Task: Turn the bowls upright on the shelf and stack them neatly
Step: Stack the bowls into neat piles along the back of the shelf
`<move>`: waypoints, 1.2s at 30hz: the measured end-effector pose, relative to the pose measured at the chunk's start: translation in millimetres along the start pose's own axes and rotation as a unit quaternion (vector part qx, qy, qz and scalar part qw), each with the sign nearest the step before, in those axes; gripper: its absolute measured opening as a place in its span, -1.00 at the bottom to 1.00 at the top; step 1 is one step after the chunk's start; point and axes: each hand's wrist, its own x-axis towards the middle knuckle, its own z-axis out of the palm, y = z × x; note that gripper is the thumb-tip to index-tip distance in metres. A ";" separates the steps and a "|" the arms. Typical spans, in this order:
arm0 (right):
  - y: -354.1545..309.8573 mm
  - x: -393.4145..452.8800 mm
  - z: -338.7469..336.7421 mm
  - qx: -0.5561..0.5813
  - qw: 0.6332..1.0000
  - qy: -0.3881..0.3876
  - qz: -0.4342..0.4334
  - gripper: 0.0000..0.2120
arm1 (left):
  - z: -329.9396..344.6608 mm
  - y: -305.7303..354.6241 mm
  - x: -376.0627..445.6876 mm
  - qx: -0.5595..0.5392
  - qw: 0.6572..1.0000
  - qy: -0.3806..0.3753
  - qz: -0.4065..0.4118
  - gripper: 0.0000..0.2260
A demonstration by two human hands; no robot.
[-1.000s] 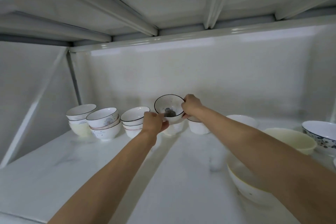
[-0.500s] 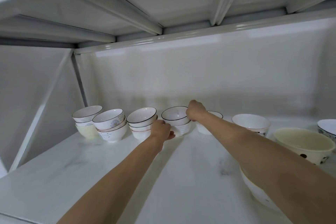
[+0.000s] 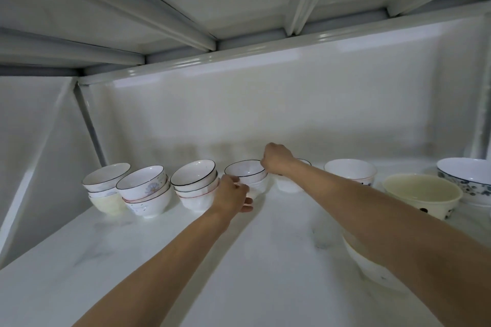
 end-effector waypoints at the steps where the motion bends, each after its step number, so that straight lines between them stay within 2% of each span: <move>1: 1.9 -2.7 -5.7 0.006 1.000 0.006 -0.005 -0.74 | 3.7 2.7 -5.0 -0.002 1.000 -0.020 0.000 -0.71; 4: 13.0 -17.9 -29.7 0.046 0.999 -0.023 0.009 -0.89 | 21.7 11.6 -21.8 0.002 0.992 -0.124 -0.023 -0.82; 7: 29.5 -38.4 -56.8 0.095 0.984 -0.144 0.033 -0.88 | 41.7 17.6 -36.8 0.022 0.959 -0.279 -0.049 -0.85; 10: 51.7 -60.3 -76.1 0.080 0.965 -0.243 0.049 -0.79 | 61.2 24.2 -48.6 0.044 0.916 -0.390 -0.081 -0.73; 13: 75.0 -79.9 -87.5 0.066 0.958 -0.272 0.059 -0.75 | 73.6 31.7 -56.9 0.096 0.884 -0.450 -0.080 -0.52; 15: 89.4 -95.4 -96.8 0.067 0.958 -0.274 0.059 -0.74 | 77.5 34.7 -61.3 0.130 0.864 -0.481 -0.079 -0.47; 19: 115.2 -128.4 -120.5 0.055 0.953 -0.288 0.070 -0.70 | 80.0 36.6 -70.6 0.140 0.826 -0.535 -0.107 -0.46; 22: 132.1 -150.3 -133.0 0.045 0.946 -0.307 0.091 -0.73 | 83.0 35.0 -73.5 0.136 0.814 -0.552 -0.117 -0.45; 24: 141.0 -163.5 -135.5 0.058 0.937 -0.325 0.112 -0.76 | 85.7 35.3 -74.5 0.136 0.814 -0.553 -0.118 -0.44; 29: 154.0 -181.8 -134.6 0.121 0.909 -0.373 0.142 -0.66 | 89.7 36.2 -75.9 0.098 0.809 -0.564 -0.134 -0.55; 36: 152.2 -177.3 -131.9 0.195 0.897 -0.372 0.136 -0.72 | 80.6 37.8 -78.6 0.059 0.829 -0.534 -0.158 -0.70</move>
